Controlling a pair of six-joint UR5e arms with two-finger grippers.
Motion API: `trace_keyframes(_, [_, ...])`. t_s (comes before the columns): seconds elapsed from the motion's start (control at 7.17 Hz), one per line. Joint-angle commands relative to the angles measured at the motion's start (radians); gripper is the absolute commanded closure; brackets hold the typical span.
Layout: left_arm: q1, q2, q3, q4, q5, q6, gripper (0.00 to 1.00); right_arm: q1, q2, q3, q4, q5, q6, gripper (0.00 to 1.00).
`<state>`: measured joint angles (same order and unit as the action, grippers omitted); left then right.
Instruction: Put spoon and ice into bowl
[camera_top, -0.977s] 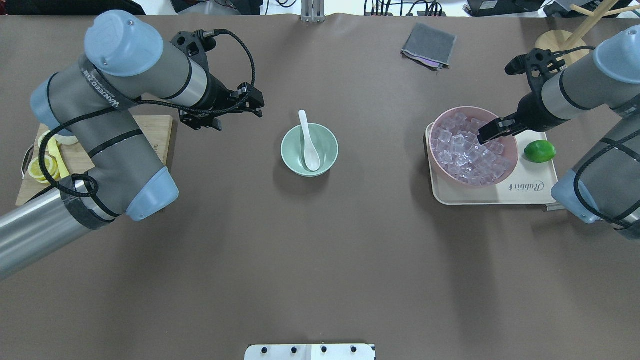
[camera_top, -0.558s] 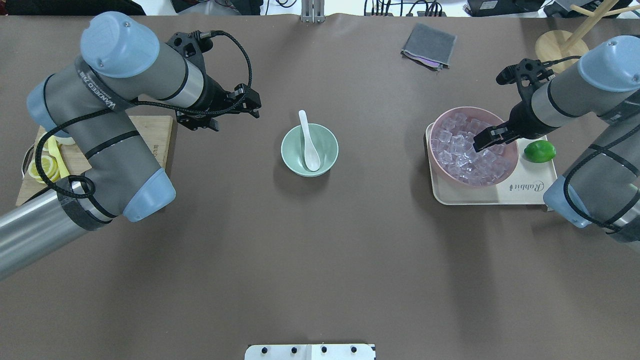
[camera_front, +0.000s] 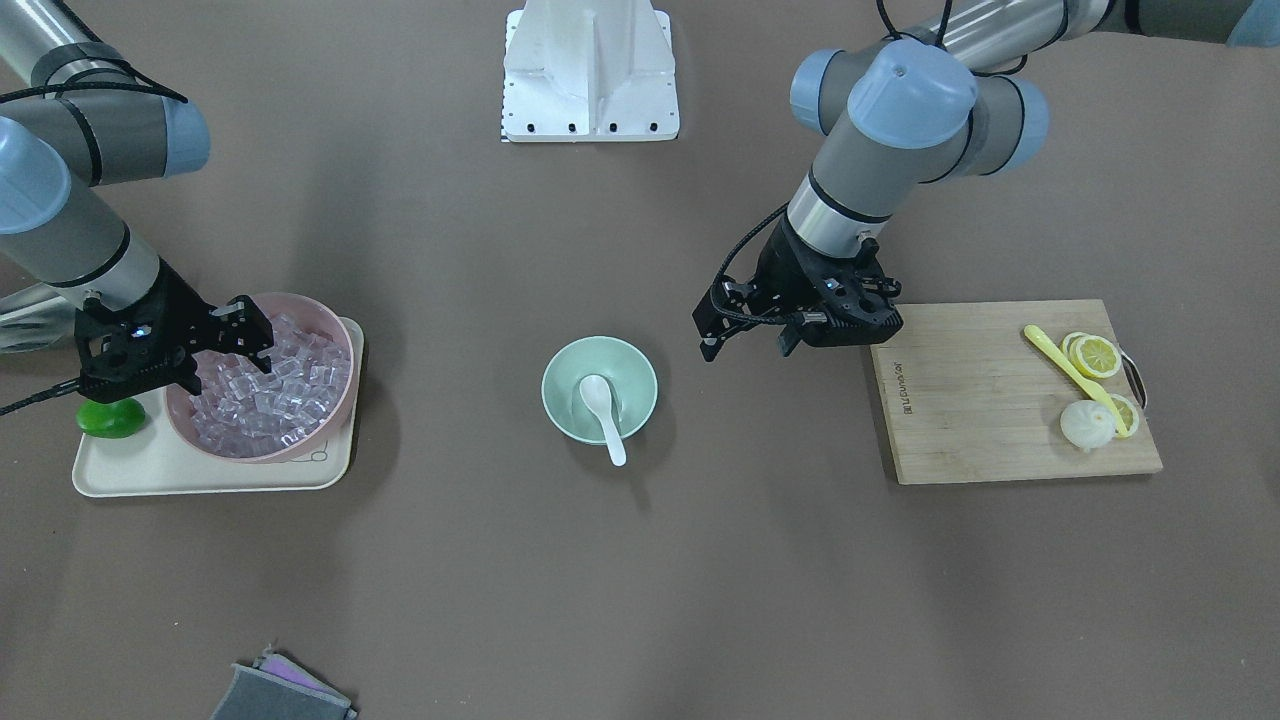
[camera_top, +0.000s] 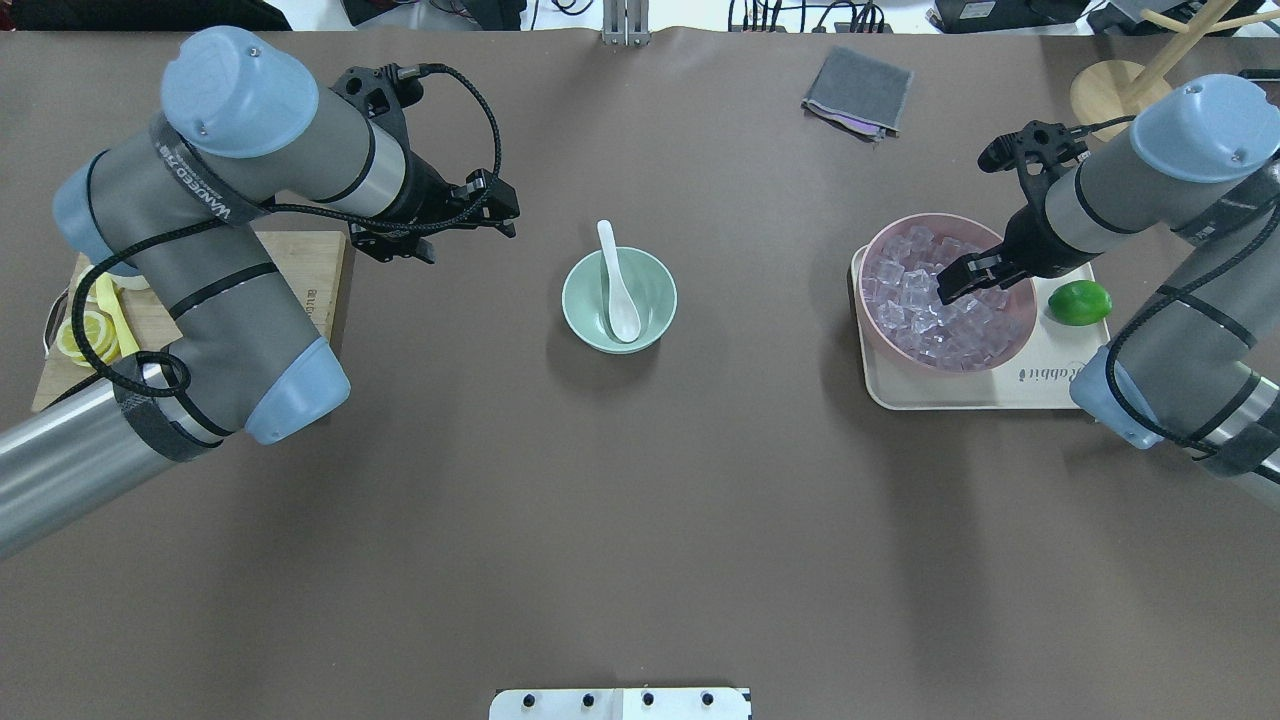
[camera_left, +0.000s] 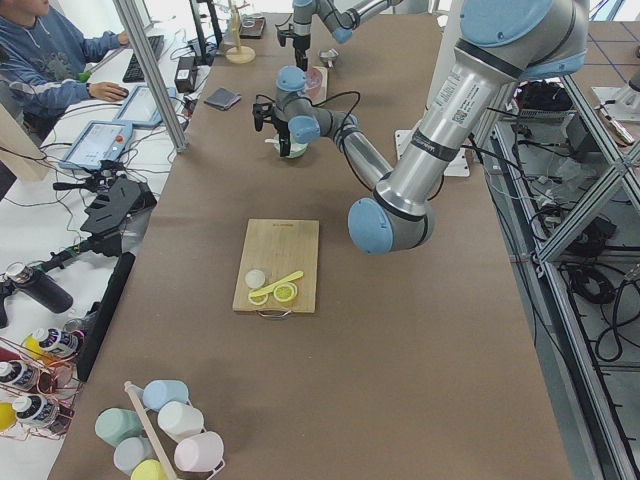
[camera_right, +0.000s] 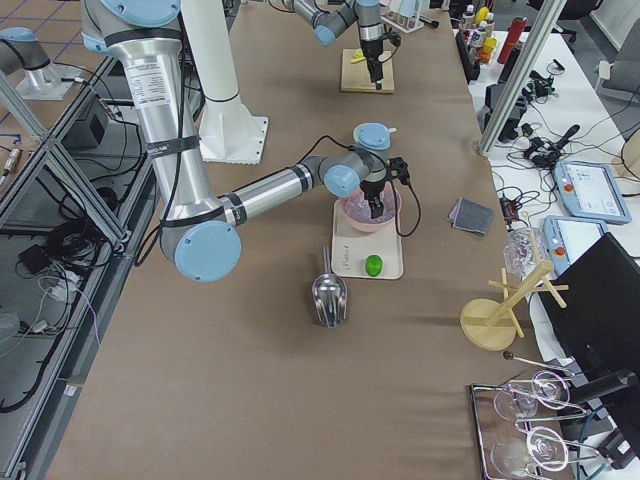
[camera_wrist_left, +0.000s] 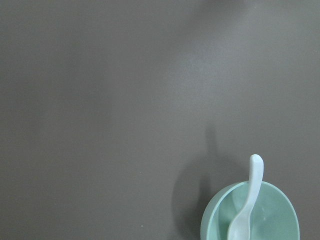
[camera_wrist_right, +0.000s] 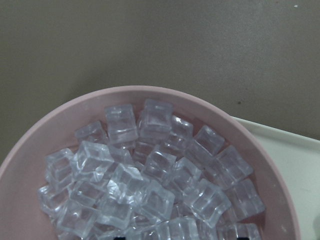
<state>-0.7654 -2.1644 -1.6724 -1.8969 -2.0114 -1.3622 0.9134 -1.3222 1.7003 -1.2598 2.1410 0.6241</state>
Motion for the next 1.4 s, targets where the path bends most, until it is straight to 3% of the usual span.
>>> trace_keyframes(0.0, [0.000, 0.006, 0.002, -0.002, -0.001, 0.000, 0.03, -0.001, 0.015, -0.018, 0.000, 0.002, 0.002, 0.21])
trace_keyframes(1.26, [-0.002, 0.017, -0.001, -0.007, -0.003, 0.000, 0.03, -0.016, 0.006, -0.025, -0.001, 0.003, 0.014, 0.28])
